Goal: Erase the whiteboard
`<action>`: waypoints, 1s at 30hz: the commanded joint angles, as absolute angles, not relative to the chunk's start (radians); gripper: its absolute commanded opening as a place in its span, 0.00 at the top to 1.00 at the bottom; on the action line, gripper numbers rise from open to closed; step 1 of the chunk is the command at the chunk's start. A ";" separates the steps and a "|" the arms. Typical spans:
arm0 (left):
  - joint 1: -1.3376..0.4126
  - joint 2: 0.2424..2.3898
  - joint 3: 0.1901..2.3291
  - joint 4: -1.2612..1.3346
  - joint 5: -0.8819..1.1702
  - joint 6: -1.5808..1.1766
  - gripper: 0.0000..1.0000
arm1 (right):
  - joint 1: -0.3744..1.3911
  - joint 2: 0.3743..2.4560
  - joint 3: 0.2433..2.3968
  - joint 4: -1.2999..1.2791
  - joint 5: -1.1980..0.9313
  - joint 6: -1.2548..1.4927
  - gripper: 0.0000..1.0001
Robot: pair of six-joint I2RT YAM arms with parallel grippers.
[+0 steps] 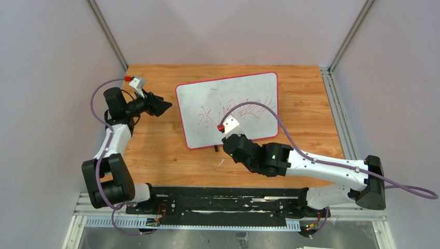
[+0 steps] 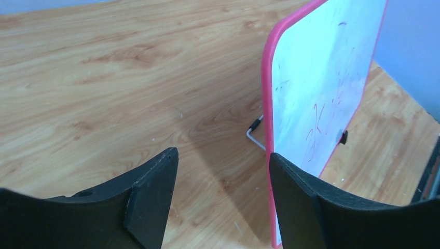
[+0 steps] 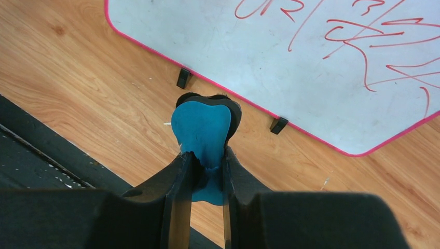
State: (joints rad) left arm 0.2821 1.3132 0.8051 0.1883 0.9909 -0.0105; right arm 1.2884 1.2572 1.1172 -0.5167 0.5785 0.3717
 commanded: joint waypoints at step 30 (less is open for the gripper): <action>0.169 1.553 1.022 0.252 1.229 -0.121 0.42 | 1.227 1.119 1.002 -0.554 0.710 0.401 0.99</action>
